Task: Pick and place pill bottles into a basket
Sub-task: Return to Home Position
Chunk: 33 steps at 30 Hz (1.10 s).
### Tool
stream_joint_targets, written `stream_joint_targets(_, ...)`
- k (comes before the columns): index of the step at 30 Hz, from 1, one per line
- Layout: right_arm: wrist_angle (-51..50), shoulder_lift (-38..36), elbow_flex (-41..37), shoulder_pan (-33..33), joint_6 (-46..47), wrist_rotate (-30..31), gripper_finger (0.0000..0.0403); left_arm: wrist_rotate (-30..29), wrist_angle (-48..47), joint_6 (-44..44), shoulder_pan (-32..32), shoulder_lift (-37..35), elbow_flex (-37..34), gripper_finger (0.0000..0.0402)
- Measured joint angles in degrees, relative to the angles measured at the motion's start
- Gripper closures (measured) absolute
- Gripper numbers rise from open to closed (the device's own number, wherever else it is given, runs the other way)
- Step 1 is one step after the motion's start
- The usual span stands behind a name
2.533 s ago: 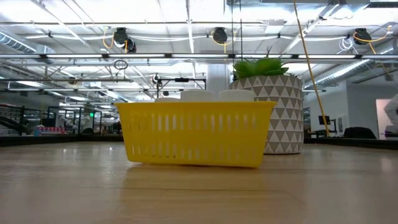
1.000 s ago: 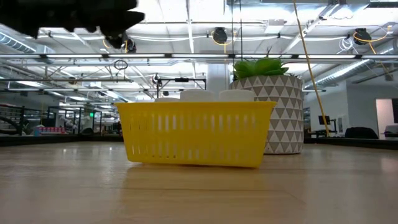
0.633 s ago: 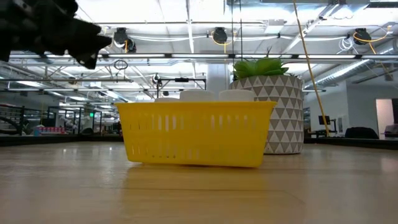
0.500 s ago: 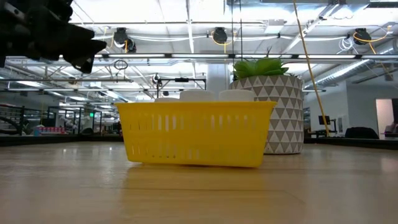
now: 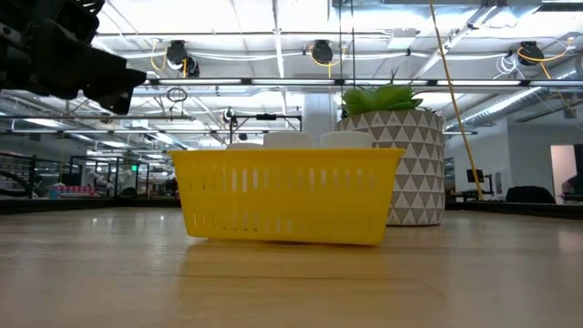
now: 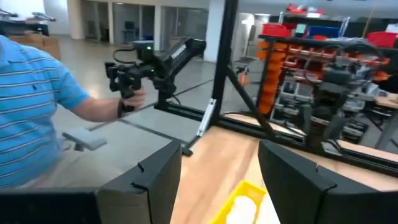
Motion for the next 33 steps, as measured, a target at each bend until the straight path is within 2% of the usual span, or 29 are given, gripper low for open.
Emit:
stream_joint_targets(12, 0.7, -12.6, -14.2, -0.6, 2.4, 0.1, 0.0195, 0.0, -2.6, 1.7, 0.0, -0.2, 0.0, 0.0249)
stream_joint_targets(21, 10.0, -16.0, -24.7, -0.6, 2.3, 0.1, 0.0195, -0.1, -2.1, 0.8, -0.3, -0.2, -1.1, 0.0249)
stream_joint_targets(33, 10.0, -16.5, -27.3, -0.6, 3.4, -0.2, 0.0195, -0.1, -1.6, -0.5, -0.5, -0.2, -1.1, 0.0249)
